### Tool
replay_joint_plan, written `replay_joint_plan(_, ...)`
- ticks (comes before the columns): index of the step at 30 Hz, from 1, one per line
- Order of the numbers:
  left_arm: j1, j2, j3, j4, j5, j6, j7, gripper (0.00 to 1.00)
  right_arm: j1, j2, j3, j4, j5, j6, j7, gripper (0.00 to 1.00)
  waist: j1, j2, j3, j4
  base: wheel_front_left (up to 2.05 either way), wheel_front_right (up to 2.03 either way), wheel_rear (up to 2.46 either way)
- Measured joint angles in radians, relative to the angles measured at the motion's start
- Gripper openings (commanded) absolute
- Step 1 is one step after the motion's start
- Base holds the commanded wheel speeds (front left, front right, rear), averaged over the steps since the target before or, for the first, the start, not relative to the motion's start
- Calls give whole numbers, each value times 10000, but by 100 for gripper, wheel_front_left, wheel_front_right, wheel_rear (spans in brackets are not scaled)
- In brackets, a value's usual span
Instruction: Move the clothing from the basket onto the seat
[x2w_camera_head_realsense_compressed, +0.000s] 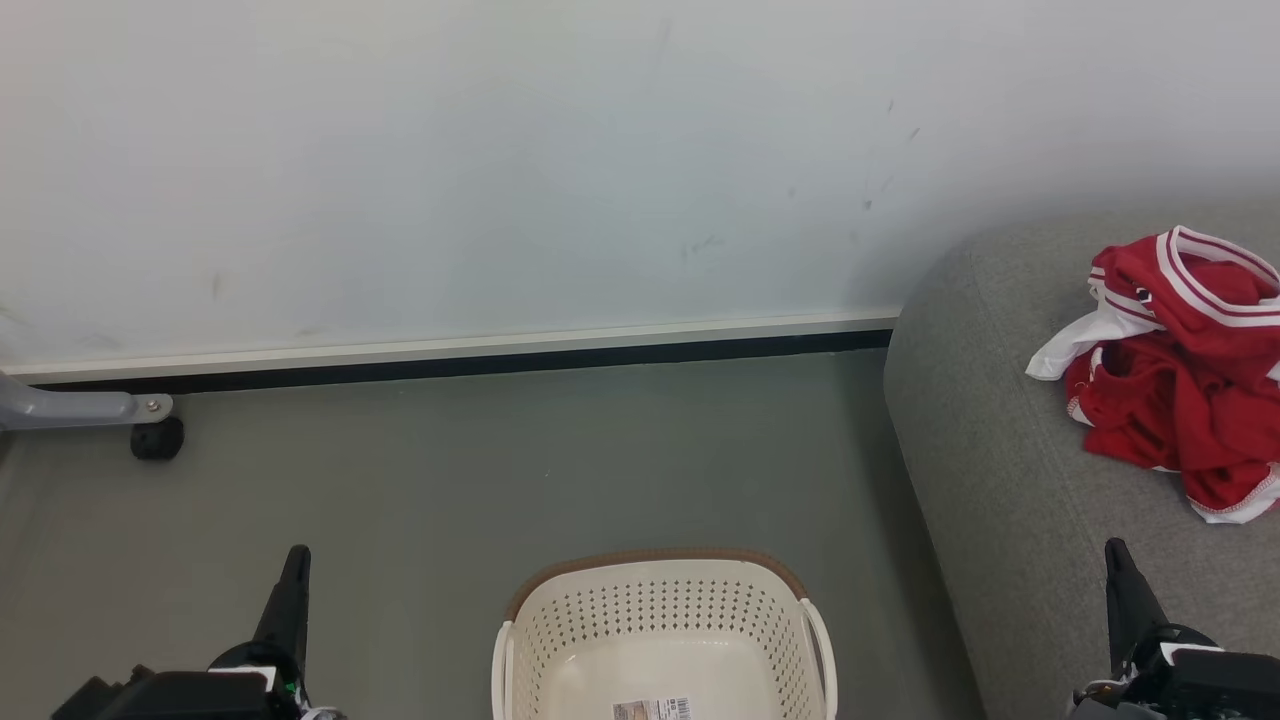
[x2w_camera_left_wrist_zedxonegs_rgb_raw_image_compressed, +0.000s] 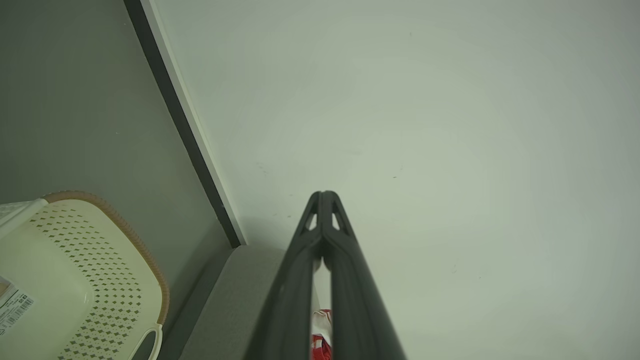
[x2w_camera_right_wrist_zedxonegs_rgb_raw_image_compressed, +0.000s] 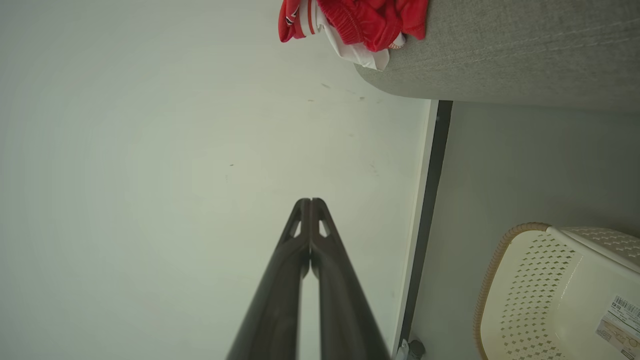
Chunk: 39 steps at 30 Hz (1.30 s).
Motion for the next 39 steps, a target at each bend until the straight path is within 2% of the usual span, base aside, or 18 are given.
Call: replay_joint_plan(39, 0, 0, 0, -2, 0, 0, 0, 0, 0, 0, 0, -6, 2, 0, 0, 0, 0, 0, 1, 0, 0, 0, 0)
